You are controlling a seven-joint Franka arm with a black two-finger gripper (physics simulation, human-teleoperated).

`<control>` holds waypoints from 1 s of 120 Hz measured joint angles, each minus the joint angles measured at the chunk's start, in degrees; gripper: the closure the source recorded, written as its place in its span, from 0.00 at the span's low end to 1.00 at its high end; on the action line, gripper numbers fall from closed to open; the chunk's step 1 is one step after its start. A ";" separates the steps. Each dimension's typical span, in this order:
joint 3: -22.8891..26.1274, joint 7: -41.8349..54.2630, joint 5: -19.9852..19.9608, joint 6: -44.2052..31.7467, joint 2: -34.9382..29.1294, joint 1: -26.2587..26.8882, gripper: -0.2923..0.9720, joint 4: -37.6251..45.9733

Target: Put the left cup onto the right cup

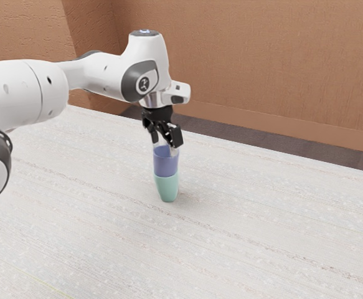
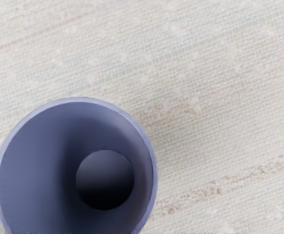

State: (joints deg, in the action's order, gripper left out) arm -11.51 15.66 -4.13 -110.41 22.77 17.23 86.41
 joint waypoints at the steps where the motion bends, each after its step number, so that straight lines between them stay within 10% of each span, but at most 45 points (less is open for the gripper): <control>1: 0.00 0.01 0.00 0.08 -0.10 0.00 0.25 0.00; 120: -0.53 0.11 0.44 10.23 -13.83 -0.80 0.23 1.76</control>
State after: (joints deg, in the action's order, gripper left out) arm -12.04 15.77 -3.69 -100.18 8.94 16.43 88.17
